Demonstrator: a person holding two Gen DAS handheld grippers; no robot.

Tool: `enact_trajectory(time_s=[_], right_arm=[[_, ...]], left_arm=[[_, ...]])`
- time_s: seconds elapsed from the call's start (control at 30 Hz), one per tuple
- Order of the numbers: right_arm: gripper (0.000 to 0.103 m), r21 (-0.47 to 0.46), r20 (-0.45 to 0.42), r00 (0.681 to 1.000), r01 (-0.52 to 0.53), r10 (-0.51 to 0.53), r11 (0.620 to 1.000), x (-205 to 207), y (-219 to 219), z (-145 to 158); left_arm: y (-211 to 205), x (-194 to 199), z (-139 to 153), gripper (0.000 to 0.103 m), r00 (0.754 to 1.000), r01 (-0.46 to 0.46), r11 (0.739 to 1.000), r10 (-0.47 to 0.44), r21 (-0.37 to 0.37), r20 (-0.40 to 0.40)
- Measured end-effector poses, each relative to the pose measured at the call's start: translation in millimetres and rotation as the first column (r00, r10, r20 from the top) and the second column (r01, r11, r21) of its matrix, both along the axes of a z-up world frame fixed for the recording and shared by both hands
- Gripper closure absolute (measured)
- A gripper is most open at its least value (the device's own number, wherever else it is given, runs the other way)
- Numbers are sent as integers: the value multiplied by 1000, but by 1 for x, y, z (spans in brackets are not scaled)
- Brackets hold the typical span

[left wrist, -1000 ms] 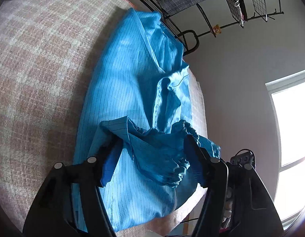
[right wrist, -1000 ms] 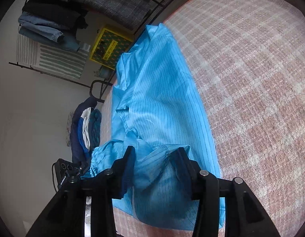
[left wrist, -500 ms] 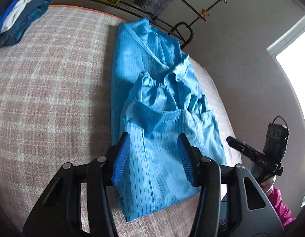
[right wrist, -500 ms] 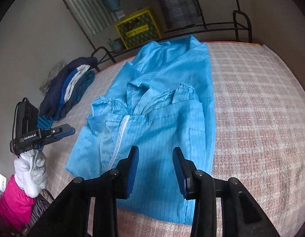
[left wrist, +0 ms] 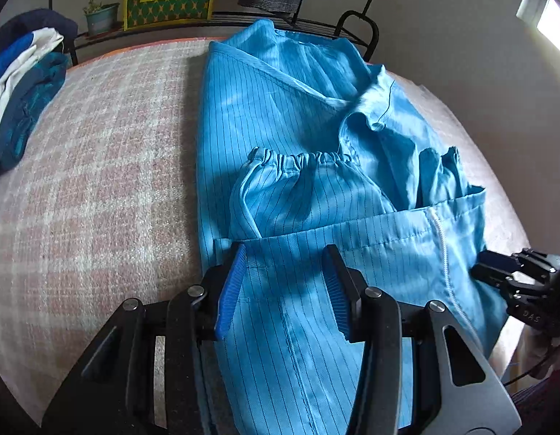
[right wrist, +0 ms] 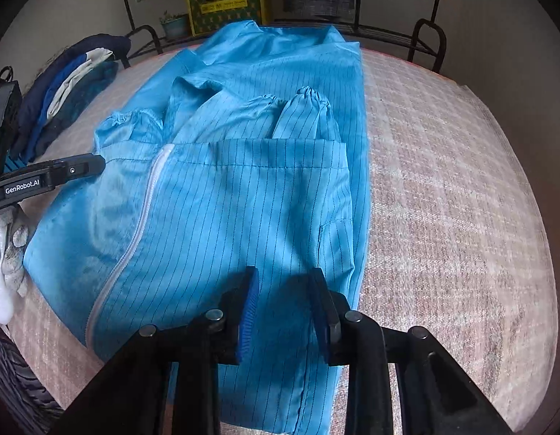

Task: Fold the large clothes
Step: 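Fold the hem over the coat body with both tools, then open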

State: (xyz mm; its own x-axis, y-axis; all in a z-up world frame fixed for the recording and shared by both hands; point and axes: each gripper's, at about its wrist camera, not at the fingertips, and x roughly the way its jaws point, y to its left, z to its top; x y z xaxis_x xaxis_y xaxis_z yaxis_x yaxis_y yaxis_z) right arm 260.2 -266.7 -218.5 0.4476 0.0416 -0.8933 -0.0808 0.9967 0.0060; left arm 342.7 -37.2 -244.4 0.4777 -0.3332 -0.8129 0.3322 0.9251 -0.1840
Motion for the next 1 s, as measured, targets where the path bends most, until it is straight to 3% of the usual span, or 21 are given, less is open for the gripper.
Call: enact_trajectory(time_s=[0.07,0.17,0.47,0.77,1.0], right_arm=[[76,-14,-5,1000,8,-8,1000,0,3,2],[75,-14,23,1000,11,-11,1000,-2,9,15],[74,-37,187,982,18,-11,999,-27,32,72],[73,-103,293,956,29,2,994,-63,48,116],[55,-12,351,936,0,4,1000,-84,31,132]], left_arm=[[-5,-1,0,57,1000,1,999,-1,41,20],[-4,-5,6,57,1000,-8,999,8,43,20],[12,-36,61,57,994,-15,1000,17,-24,105],[28,-81,119,57,978,-4,998,16,-58,209],[52,-88,141,57,983,-20,993,41,-119,178]])
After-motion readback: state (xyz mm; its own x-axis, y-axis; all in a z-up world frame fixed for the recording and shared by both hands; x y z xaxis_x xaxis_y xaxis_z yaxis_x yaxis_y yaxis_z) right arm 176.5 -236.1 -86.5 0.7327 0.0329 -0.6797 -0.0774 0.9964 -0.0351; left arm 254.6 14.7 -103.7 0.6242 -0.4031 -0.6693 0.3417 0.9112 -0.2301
